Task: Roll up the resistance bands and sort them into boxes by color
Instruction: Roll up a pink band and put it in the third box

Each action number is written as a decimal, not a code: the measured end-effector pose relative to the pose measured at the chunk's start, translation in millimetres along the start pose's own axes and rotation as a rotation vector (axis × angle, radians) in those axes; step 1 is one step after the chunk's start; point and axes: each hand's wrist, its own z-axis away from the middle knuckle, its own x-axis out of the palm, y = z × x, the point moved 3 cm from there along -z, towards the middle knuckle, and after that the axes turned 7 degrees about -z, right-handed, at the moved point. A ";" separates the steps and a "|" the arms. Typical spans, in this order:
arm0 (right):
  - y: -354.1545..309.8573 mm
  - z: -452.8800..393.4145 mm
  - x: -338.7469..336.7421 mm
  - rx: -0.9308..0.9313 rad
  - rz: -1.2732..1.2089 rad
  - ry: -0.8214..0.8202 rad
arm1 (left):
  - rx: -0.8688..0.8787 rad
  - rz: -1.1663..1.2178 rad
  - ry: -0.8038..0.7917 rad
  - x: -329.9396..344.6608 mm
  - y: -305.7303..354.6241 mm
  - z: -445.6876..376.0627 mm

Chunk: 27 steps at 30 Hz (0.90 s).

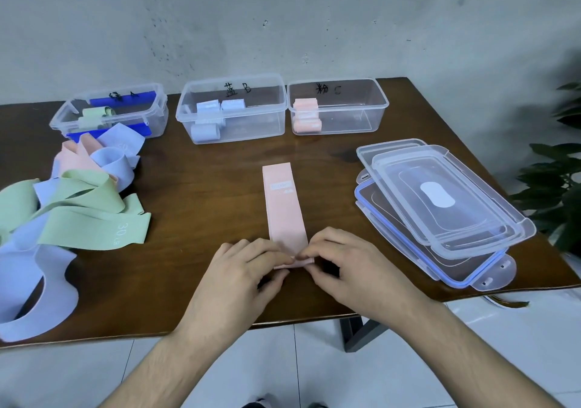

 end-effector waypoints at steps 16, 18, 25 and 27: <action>1.8 -7.3 -1.6 0.007 0.031 -0.029 | -0.022 -0.057 0.007 1.0 -2.6 -5.2; 3.0 -10.0 -2.0 0.006 0.045 -0.047 | -0.031 -0.067 0.010 2.8 -3.4 -4.6; 5.0 -7.8 -1.1 -0.006 0.068 -0.038 | -0.053 -0.060 -0.012 5.4 -8.2 -9.1; 4.5 -7.2 -0.3 -0.013 0.070 -0.022 | -0.070 -0.040 -0.032 6.0 -9.5 -9.4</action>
